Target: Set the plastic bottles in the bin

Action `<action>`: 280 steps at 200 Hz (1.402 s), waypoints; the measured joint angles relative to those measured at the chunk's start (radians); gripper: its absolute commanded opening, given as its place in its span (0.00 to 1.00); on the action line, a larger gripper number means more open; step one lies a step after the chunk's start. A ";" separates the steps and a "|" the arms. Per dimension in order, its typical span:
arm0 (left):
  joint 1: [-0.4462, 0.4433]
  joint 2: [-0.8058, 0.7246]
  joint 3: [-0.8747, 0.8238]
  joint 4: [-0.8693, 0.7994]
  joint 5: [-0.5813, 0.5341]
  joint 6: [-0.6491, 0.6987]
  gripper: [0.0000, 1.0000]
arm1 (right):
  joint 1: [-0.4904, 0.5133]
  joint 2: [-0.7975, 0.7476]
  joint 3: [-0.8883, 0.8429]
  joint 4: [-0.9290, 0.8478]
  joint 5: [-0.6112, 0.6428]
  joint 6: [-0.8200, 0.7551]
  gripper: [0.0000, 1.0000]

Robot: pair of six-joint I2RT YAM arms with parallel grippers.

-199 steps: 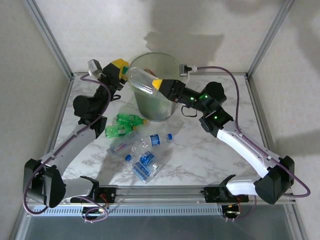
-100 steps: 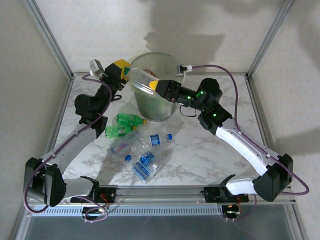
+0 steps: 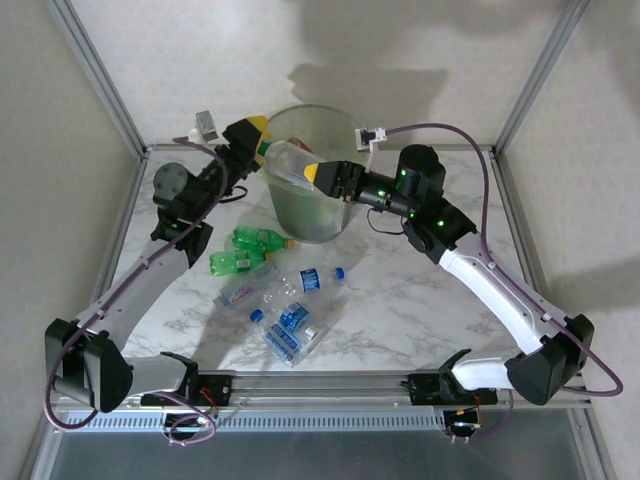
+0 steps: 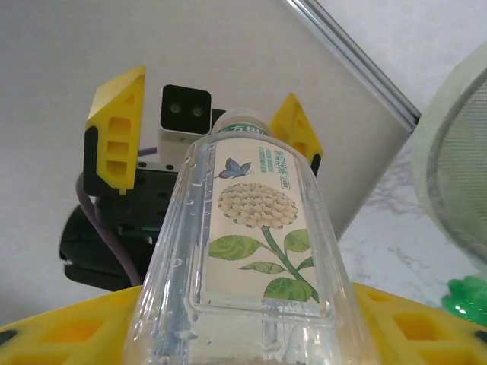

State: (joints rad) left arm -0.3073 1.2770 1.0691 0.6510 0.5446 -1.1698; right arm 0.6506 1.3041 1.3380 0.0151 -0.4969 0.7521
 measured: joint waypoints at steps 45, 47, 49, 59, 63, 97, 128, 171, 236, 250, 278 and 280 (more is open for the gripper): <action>0.003 0.003 0.063 -0.156 0.071 0.073 0.74 | 0.000 -0.032 0.025 -0.089 0.040 -0.084 0.58; 0.003 0.003 0.065 -0.161 0.073 0.075 0.73 | 0.000 -0.033 0.026 -0.090 0.042 -0.087 0.58; 0.003 0.003 0.067 -0.166 0.074 0.079 0.73 | 0.000 -0.033 0.026 -0.091 0.044 -0.088 0.58; 0.003 0.003 0.071 -0.184 0.082 0.089 0.70 | 0.000 -0.037 0.027 -0.097 0.053 -0.101 0.58; 0.003 0.003 0.072 -0.190 0.085 0.092 0.67 | 0.000 -0.037 0.028 -0.100 0.056 -0.105 0.58; 0.007 0.006 0.072 -0.231 0.092 0.112 0.50 | 0.000 -0.039 0.029 -0.112 0.059 -0.129 0.58; 0.008 0.010 0.072 -0.222 0.092 0.077 0.36 | 0.000 -0.040 0.029 -0.116 0.059 -0.136 0.61; 0.008 0.010 0.058 -0.151 0.084 0.040 0.26 | -0.001 -0.049 0.029 -0.126 0.086 -0.125 0.94; 0.008 -0.013 -0.026 0.026 0.016 -0.021 0.16 | -0.040 -0.051 0.033 -0.098 0.027 0.019 0.99; 0.008 -0.020 -0.045 0.072 -0.001 -0.037 0.15 | -0.061 -0.051 0.029 -0.054 -0.011 0.074 0.99; 0.008 -0.024 -0.072 0.169 -0.029 -0.074 0.11 | -0.073 -0.051 0.027 0.010 -0.059 0.152 0.99; 0.008 -0.024 -0.073 0.174 -0.031 -0.076 0.10 | -0.073 -0.051 0.027 0.011 -0.062 0.156 0.99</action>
State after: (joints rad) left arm -0.2993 1.2526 0.9958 0.8246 0.5140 -1.2457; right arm 0.5777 1.2526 1.3647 0.0265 -0.5587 0.9077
